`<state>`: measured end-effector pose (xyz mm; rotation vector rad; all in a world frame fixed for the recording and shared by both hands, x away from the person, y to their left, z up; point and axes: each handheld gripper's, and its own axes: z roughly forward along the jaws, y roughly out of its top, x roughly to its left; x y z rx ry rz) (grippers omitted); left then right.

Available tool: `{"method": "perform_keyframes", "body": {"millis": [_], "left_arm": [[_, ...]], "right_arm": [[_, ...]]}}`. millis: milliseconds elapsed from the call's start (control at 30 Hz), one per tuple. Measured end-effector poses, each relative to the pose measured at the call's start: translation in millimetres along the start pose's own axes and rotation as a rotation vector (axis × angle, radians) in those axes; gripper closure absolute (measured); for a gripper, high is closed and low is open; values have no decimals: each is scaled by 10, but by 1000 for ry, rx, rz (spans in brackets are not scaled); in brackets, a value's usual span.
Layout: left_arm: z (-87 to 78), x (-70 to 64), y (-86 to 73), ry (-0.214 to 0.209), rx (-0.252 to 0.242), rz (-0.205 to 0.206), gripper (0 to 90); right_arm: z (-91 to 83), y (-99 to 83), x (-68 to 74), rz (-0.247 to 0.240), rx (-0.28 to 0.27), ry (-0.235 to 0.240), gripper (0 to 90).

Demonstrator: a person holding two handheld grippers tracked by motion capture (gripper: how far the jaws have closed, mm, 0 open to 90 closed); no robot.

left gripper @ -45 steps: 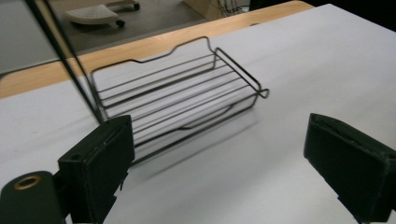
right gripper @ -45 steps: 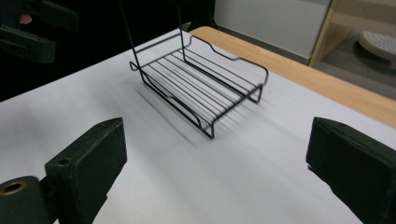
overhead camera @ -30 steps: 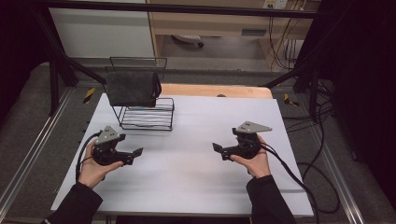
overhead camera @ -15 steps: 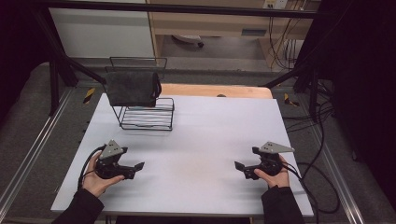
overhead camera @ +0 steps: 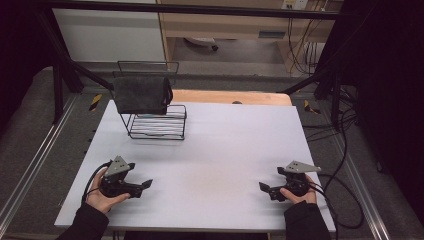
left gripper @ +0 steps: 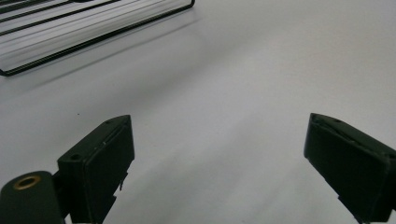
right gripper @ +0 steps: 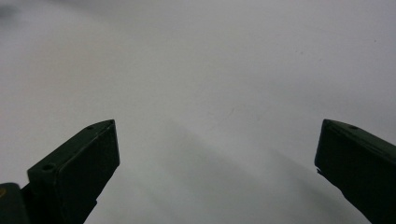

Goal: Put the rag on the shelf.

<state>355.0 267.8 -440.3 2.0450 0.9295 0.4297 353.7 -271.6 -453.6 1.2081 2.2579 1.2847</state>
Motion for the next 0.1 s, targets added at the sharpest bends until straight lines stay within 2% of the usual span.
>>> {"method": "perform_keyframes", "body": {"millis": [100], "left_arm": [[6,-4,-6,8,7,7,84]], "right_arm": [[2,-1,2,1,1,1,5]]}}
